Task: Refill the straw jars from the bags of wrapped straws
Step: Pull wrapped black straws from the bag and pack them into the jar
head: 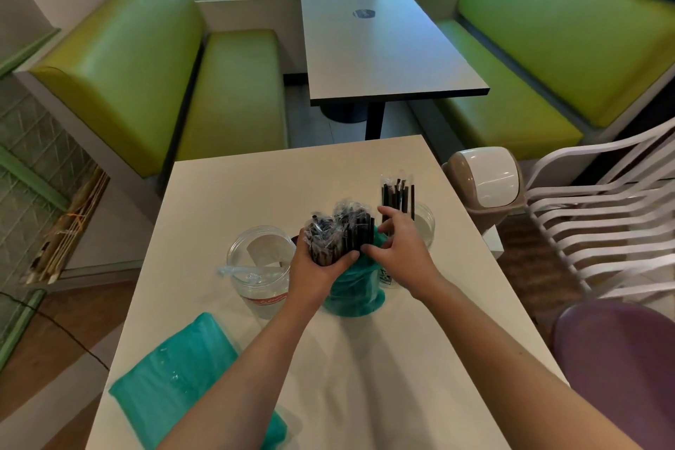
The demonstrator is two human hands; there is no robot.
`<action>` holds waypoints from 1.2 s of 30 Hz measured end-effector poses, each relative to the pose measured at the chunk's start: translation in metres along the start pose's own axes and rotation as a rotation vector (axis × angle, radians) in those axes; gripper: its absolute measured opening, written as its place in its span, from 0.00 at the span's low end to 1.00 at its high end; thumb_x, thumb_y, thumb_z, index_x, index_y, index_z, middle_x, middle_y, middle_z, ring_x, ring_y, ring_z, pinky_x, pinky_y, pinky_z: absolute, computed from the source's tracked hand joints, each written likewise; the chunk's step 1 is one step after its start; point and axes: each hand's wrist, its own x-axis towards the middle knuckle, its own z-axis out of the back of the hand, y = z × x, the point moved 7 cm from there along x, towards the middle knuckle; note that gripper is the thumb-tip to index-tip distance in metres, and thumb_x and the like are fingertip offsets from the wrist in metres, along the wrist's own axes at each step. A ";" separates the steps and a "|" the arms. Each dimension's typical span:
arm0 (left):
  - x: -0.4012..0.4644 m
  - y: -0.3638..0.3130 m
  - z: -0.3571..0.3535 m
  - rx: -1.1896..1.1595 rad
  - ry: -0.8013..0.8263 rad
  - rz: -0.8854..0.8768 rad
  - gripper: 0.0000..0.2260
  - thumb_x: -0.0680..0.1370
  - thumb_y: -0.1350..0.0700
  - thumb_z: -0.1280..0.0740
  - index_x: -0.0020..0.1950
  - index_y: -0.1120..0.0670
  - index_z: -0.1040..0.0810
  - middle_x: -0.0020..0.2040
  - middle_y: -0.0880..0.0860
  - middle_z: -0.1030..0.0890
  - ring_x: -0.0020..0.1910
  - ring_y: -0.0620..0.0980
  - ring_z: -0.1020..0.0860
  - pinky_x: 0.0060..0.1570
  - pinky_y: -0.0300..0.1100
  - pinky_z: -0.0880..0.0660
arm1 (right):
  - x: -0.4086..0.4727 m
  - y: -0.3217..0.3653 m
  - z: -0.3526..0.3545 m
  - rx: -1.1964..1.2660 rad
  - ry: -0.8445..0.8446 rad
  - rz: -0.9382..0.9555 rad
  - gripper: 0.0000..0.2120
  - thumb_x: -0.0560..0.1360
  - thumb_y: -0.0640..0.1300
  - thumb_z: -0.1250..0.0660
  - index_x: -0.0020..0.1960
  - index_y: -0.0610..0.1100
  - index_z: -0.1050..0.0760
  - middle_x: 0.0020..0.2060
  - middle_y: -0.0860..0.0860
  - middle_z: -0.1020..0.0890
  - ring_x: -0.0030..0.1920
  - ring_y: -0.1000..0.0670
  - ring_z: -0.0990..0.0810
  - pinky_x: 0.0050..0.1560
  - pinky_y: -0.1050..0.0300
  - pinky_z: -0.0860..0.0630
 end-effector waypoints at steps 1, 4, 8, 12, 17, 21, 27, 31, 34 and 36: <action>-0.001 0.000 0.000 -0.015 0.018 0.006 0.34 0.63 0.52 0.18 0.65 0.51 0.29 0.58 0.46 0.20 0.58 0.44 0.22 0.56 0.37 0.24 | 0.001 0.001 -0.001 -0.009 0.037 0.011 0.33 0.71 0.41 0.24 0.72 0.48 0.34 0.54 0.51 0.29 0.48 0.53 0.27 0.56 0.56 0.24; -0.004 -0.002 0.000 -0.045 0.052 0.021 0.33 0.64 0.55 0.18 0.65 0.51 0.29 0.56 0.45 0.20 0.55 0.39 0.22 0.48 0.27 0.25 | 0.002 0.004 -0.004 -0.005 0.123 0.046 0.24 0.71 0.41 0.25 0.65 0.47 0.27 0.54 0.53 0.29 0.42 0.60 0.30 0.51 0.59 0.26; -0.004 -0.002 0.000 -0.069 0.021 0.039 0.31 0.65 0.54 0.19 0.64 0.51 0.28 0.55 0.44 0.20 0.54 0.40 0.22 0.49 0.30 0.25 | -0.004 0.000 -0.003 0.070 0.136 0.031 0.09 0.75 0.42 0.28 0.51 0.44 0.26 0.36 0.57 0.31 0.31 0.61 0.32 0.31 0.71 0.33; -0.004 -0.004 -0.003 -0.068 0.013 0.045 0.30 0.66 0.53 0.19 0.63 0.49 0.29 0.53 0.43 0.21 0.53 0.39 0.22 0.46 0.28 0.25 | -0.008 -0.008 -0.003 0.112 0.124 0.012 0.11 0.75 0.42 0.29 0.54 0.47 0.28 0.37 0.55 0.27 0.28 0.59 0.34 0.30 0.68 0.34; -0.007 -0.002 -0.008 -0.056 0.032 0.054 0.32 0.67 0.51 0.20 0.66 0.51 0.29 0.57 0.46 0.21 0.56 0.44 0.23 0.50 0.31 0.27 | -0.007 -0.009 -0.007 0.029 0.133 0.045 0.23 0.72 0.43 0.26 0.65 0.49 0.27 0.51 0.53 0.25 0.39 0.60 0.29 0.45 0.62 0.29; -0.008 -0.001 -0.009 -0.040 0.013 0.049 0.33 0.67 0.50 0.20 0.67 0.53 0.29 0.58 0.47 0.21 0.57 0.46 0.23 0.55 0.37 0.26 | -0.008 -0.009 -0.005 0.061 0.099 0.051 0.13 0.73 0.45 0.26 0.55 0.46 0.23 0.50 0.50 0.26 0.50 0.52 0.24 0.55 0.52 0.23; -0.009 -0.005 -0.010 -0.022 -0.004 0.026 0.30 0.68 0.51 0.21 0.66 0.51 0.30 0.56 0.46 0.22 0.56 0.44 0.23 0.53 0.34 0.26 | -0.014 -0.010 0.002 0.095 0.087 0.036 0.08 0.75 0.46 0.28 0.52 0.46 0.24 0.48 0.48 0.22 0.50 0.50 0.22 0.52 0.51 0.22; -0.008 -0.007 -0.013 0.014 -0.019 0.009 0.31 0.67 0.50 0.20 0.66 0.52 0.30 0.56 0.46 0.22 0.57 0.46 0.23 0.58 0.40 0.26 | -0.018 -0.007 0.003 0.097 0.065 0.048 0.04 0.79 0.44 0.35 0.53 0.46 0.24 0.49 0.50 0.24 0.50 0.54 0.24 0.51 0.57 0.25; -0.008 -0.008 -0.016 0.036 -0.021 -0.001 0.30 0.67 0.50 0.20 0.64 0.51 0.30 0.54 0.45 0.23 0.57 0.47 0.23 0.59 0.41 0.26 | -0.020 -0.005 0.004 0.123 0.037 0.039 0.02 0.80 0.45 0.37 0.53 0.49 0.28 0.48 0.50 0.23 0.50 0.53 0.23 0.50 0.57 0.25; -0.007 -0.009 -0.017 0.047 -0.018 -0.012 0.29 0.67 0.50 0.20 0.62 0.47 0.31 0.54 0.44 0.23 0.57 0.47 0.23 0.58 0.41 0.27 | -0.019 -0.005 0.008 0.115 0.002 0.038 0.03 0.80 0.45 0.37 0.54 0.49 0.29 0.48 0.50 0.22 0.50 0.54 0.23 0.48 0.60 0.26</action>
